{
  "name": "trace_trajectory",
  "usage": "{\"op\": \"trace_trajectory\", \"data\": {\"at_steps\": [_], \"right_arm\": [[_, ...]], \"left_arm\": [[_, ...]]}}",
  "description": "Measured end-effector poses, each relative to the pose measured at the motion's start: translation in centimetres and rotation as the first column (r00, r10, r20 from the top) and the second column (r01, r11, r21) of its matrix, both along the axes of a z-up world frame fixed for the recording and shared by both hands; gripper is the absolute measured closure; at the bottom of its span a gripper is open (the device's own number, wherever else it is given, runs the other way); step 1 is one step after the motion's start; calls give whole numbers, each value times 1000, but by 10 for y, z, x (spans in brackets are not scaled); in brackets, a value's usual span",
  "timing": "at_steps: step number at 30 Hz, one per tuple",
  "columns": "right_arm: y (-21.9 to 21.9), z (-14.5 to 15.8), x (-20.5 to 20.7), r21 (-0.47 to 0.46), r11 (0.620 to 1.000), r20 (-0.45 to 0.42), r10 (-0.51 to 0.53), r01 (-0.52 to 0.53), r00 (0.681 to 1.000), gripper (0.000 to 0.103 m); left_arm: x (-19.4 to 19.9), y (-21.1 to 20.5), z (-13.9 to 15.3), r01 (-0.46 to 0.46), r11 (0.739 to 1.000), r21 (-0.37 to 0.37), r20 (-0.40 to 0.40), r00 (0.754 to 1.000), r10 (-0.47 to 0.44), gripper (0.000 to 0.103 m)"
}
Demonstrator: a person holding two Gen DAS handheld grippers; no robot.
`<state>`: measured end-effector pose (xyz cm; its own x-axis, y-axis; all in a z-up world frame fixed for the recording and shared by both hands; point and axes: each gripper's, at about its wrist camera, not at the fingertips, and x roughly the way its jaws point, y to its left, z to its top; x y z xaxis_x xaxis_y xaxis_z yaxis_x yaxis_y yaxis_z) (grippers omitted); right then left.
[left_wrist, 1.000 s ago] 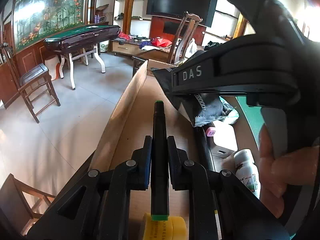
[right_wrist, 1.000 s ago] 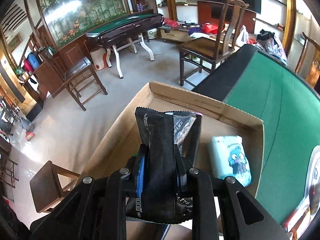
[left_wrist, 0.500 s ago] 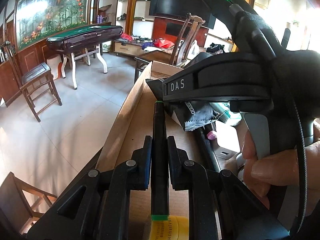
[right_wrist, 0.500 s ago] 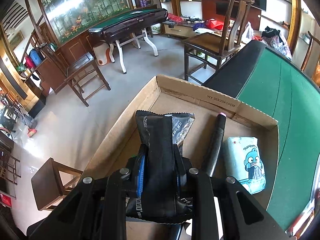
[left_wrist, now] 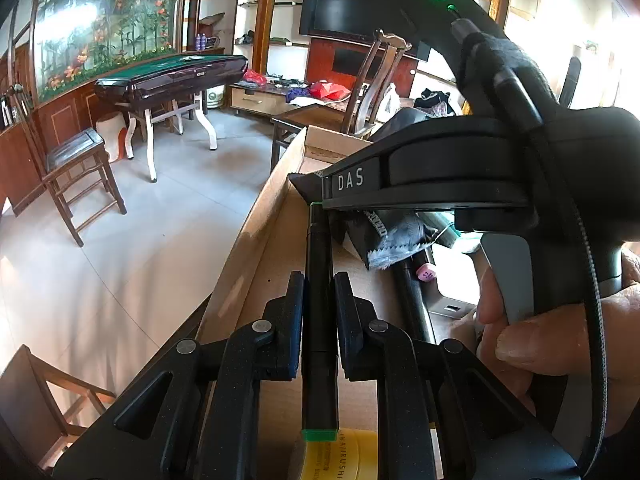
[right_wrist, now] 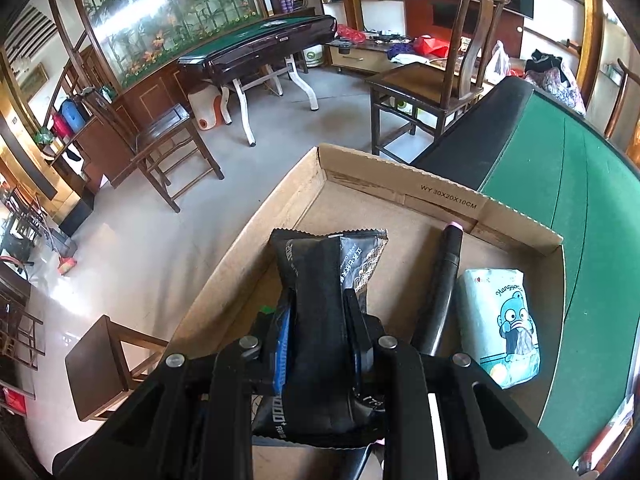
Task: Organize objects
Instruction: 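Lower the marker and snack bag into the tray and open both grippers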
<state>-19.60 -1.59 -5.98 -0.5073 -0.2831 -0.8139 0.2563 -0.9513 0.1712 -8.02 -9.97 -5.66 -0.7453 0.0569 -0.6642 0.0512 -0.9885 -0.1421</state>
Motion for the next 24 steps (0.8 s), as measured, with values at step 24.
{"op": "trace_trajectory", "data": {"at_steps": [24], "right_arm": [[106,40,114,-201,974,-127,-128,101,984,79]], "left_arm": [[22,-15,33,-19,993,117,-60,998,26,77]]}}
